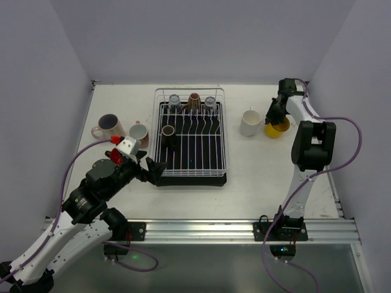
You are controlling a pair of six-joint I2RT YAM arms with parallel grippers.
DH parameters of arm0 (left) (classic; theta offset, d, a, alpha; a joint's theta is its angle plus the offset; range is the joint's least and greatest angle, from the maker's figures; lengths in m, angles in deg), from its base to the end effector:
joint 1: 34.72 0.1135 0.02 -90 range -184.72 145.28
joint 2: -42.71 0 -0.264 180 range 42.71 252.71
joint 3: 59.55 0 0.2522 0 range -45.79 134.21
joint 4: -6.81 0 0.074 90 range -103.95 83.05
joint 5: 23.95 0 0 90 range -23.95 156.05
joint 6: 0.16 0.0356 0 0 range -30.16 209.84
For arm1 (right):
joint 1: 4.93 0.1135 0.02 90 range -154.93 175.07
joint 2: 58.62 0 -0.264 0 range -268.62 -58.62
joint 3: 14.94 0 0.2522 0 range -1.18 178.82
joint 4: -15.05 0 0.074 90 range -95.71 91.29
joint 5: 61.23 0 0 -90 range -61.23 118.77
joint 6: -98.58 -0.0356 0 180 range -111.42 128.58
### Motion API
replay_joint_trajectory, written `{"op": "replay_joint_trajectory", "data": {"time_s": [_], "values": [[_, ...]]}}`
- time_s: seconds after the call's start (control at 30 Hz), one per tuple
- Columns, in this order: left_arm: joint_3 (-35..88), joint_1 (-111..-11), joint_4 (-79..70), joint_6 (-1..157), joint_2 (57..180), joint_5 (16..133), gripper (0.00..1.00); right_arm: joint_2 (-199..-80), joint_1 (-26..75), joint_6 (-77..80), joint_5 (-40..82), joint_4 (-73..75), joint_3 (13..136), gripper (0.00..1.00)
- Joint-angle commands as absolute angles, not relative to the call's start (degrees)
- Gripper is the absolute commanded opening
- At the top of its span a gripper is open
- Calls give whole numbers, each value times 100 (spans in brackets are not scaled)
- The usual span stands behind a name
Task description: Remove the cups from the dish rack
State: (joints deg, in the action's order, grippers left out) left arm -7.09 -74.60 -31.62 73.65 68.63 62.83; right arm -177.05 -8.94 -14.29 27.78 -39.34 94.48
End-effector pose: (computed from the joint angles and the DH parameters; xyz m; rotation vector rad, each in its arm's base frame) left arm 0.0898 -0.0724 0.3190 0.3339 1.7946 -0.6507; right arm 0.4428 -0.0304 0.2082 0.6184 2.6113 0.1268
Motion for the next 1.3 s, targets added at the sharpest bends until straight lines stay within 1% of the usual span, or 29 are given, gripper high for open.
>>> {"op": "replay_joint_trajectory", "data": {"time_s": [0.0, 0.1, 0.23, 0.27, 0.33, 0.37, 0.4, 0.47, 0.53, 0.63, 0.7, 0.73, 0.77, 0.9, 0.93, 1.0, 1.03, 1.13, 1.27], "values": [[-694, -7427, -2998, 7525, 6969, 6271, 100, -17762, -801, -1339, 2798, -4064, 9919, 2], [-694, -7427, -3007, 7533, 7031, 6183, 100, -17867, -792, -1339, 2798, -4090, 10016, 11], [-668, -7418, -3042, 7542, 7110, 6034, 100, -17771, -783, -1286, 2710, -4081, 9937, 36], [-659, -7418, -3042, 7551, 7119, 5981, 100, -17692, -783, -1295, 2728, -4020, 9893, 46], [-633, -7409, -3060, 7551, 7189, 5858, 100, -17376, -783, -1295, 2737, -3941, 9770, 51], [-615, -7409, -3068, 7560, 7215, 5823, 100, -17271, -783, -1313, 2728, -3897, 9744, 57], [-571, -7409, -3095, 7569, 7303, 5762, 100, -17165, -783, -1321, 2702, -3879, 9735, 61], [-492, -7418, -3139, 7569, 7426, 5682, 100, -16840, -783, -1348, 2649, -3879, 9699, 64], [-282, -7418, -3244, 7534, 7681, 5568, 100, -16411, -792, -1365, 2666, -3836, 9551, 70], [122, -7418, -3358, 7463, 8146, 5524, 100, -15865, -792, -1444, 2623, -3581, 9130, 71], [385, -7427, -3393, 7419, 8540, 5471, 100, -15259, -783, -1550, 2500, -3318, 8813, 71], [474, -7427, -3394, 7419, 8691, 5454, 100, -15031, -792, -1594, 2439, -3178, 8394, 70], [544, -7418, -3394, 7402, 8832, 5419, 100, -14559, -792, -1690, 2377, -2880, 8164, 70], [940, -7427, -3403, 7270, 9648, 5103, 94, -13414, -783, -1954, 1904, -2088, 6907, 68], [1002, -7436, -3385, 7235, 9755, 5050, 93, -13185, -783, -2024, 1806, -1721, 6382, 67], [1116, -7427, -3271, 7165, 10070, 4805, 92, -12493, -783, -2235, 1517, -1428, 5887, 65], [1143, -7427, -3218, 7147, 10168, 4742, 92, -12254, -774, -2296, 1393, -1244, 5380, 64], [1274, -7427, -3016, 7068, 10616, 4417, 90, -11322, -774, -2578, 972, -655, 4535, 62], [1512, -7409, -2849, 6980, 11301, 4205, 88, -10503, -765, -2719, 506, -434, 4022, 62]]}}
